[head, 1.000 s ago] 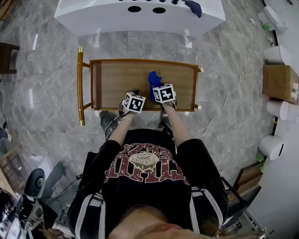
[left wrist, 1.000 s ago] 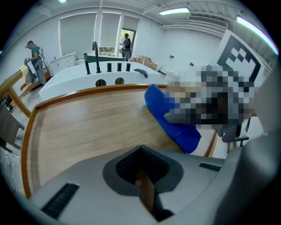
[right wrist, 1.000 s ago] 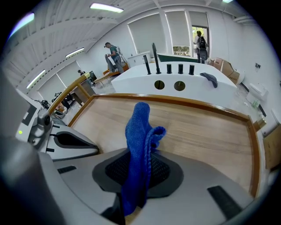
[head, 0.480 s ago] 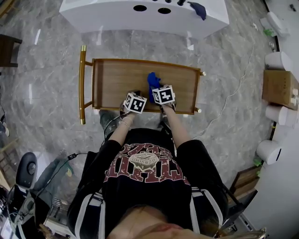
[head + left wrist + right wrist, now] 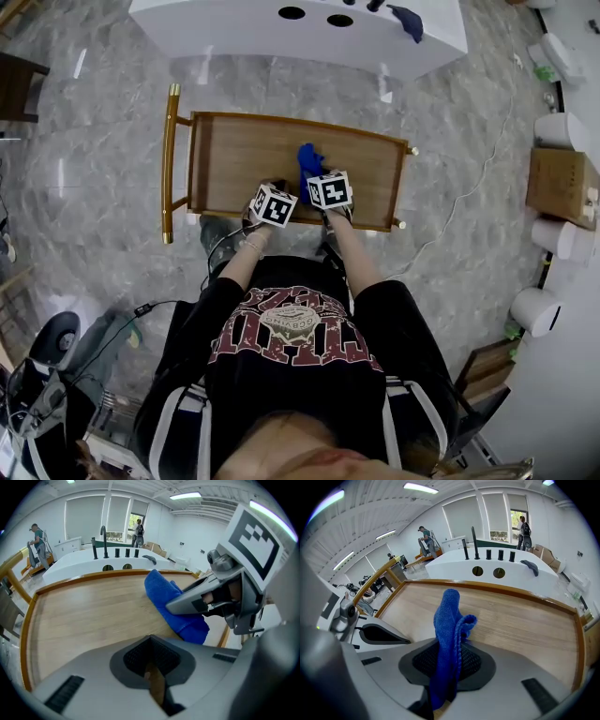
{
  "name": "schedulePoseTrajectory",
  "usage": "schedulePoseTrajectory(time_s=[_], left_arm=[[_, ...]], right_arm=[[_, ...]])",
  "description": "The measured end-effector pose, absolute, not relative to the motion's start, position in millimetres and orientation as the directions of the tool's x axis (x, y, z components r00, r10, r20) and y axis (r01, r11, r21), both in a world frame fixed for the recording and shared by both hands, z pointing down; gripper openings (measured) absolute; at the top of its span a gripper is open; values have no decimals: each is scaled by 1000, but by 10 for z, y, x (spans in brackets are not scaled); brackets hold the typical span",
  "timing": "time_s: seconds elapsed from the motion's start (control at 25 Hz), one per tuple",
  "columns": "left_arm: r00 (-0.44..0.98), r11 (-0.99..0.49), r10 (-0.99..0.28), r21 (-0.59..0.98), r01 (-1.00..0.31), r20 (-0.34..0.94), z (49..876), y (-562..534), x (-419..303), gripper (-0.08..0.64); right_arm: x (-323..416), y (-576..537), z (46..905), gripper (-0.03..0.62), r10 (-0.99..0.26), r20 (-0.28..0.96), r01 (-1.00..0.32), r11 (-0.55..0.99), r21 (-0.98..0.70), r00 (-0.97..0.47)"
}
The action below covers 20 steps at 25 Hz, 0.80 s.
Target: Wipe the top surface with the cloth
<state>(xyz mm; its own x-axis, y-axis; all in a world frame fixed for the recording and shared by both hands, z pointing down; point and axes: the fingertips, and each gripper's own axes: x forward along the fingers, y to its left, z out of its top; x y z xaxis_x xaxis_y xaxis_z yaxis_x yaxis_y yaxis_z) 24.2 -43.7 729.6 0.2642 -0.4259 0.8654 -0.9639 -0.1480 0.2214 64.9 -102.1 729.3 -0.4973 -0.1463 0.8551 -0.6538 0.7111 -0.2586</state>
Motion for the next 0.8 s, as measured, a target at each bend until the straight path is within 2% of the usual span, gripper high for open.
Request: schedulePoseTrajectory(time_s=[0.32, 0.52, 0.8], left_arm=[[265, -158, -413, 218, -963, 871, 7229, -408, 197, 48], [201, -74, -454, 188, -979, 868, 7172, -251, -72, 48], [115, 68, -450, 163, -984, 886, 7157, 134, -586, 48]], right_arm=[[621, -1023, 7244, 89, -159, 854, -654, 716, -246, -495], [600, -1001, 7258, 89, -164, 850, -649, 721, -243, -500], [618, -995, 7240, 88, -180, 846, -655, 718, -236, -502]])
